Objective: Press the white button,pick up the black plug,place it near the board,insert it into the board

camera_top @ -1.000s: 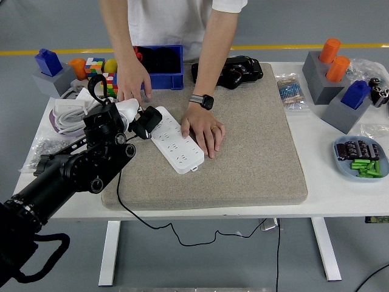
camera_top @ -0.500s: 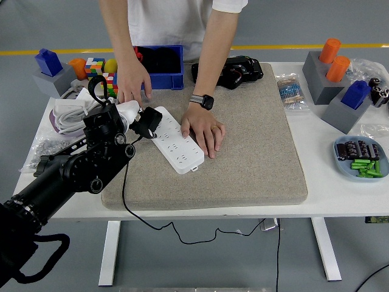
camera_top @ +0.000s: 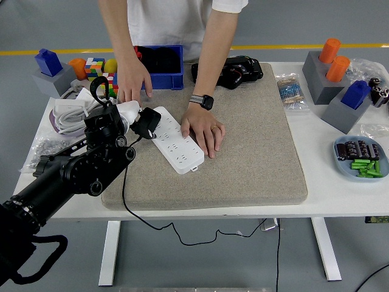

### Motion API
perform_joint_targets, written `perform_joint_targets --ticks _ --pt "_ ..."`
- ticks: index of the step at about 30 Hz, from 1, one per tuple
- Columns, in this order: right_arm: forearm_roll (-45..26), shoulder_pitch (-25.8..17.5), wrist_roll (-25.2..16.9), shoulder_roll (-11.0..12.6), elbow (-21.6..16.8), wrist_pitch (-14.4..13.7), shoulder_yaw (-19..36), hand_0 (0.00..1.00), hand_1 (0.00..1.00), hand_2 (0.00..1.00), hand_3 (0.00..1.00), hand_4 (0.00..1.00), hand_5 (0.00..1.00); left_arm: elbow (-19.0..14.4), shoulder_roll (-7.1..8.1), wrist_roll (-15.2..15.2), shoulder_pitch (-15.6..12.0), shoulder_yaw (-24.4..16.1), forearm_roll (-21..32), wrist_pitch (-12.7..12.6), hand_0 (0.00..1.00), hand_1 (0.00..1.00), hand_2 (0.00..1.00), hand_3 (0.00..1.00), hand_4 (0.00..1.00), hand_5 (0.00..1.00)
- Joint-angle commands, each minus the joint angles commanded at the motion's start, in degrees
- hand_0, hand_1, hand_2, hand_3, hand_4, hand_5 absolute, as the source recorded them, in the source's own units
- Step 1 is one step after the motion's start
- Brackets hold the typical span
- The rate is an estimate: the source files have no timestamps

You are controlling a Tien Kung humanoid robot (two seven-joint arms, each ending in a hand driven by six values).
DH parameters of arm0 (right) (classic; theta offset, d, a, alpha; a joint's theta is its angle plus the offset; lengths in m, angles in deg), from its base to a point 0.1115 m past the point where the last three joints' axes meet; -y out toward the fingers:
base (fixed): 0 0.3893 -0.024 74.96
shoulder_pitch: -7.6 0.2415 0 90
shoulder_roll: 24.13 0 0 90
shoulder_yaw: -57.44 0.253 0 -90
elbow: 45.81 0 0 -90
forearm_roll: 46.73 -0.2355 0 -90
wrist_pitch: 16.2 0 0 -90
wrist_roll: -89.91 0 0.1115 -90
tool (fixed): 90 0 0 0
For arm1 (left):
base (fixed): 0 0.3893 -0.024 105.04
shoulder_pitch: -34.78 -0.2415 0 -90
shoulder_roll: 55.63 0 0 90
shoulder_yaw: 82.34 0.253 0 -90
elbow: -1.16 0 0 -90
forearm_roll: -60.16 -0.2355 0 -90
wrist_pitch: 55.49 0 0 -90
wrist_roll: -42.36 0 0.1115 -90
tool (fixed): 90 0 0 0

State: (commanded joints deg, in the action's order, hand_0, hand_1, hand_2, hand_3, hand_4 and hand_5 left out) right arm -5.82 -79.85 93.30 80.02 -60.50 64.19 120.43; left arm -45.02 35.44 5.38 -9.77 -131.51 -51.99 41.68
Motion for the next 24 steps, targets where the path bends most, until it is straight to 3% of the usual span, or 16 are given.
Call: perform_joint_targets --ticks 2,3,8,9,24 --pt "-0.1 0.0 -0.1 0.0 0.0 0.0 0.0 0.634 0.547 0.533 0.534 0.642 0.309 -0.2 0.45 0.0 0.1 1.1 -0.2 -0.4 0.289 0.55 0.459 0.692 0.879 0.261" --pt "-0.1 0.0 -0.1 0.0 0.0 -0.1 0.0 0.632 0.546 0.533 0.533 0.642 0.309 -0.3 0.68 0.0 0.1 1.6 -0.3 -0.4 0.264 0.503 0.421 0.656 0.808 0.132" --pt "-0.1 0.1 -0.3 0.0 0.0 -0.1 0.1 0.632 0.546 0.533 0.533 0.642 0.309 -0.7 1.67 0.0 0.4 4.0 -0.7 -0.8 0.264 0.503 0.421 0.656 0.808 0.132" --pt "-0.1 0.1 -0.3 0.0 0.0 -0.1 0.0 0.632 0.546 0.533 0.532 0.642 0.309 -0.8 1.78 0.0 0.4 4.3 -0.9 -0.9 0.239 0.461 0.413 0.604 0.714 0.002" --pt "-0.2 0.1 -0.7 0.1 0.0 -0.5 -0.2 0.631 0.546 0.533 0.533 0.642 0.309 -2.2 3.12 0.0 0.4 7.6 -2.1 -3.1 0.213 0.416 0.384 0.592 0.631 0.002"
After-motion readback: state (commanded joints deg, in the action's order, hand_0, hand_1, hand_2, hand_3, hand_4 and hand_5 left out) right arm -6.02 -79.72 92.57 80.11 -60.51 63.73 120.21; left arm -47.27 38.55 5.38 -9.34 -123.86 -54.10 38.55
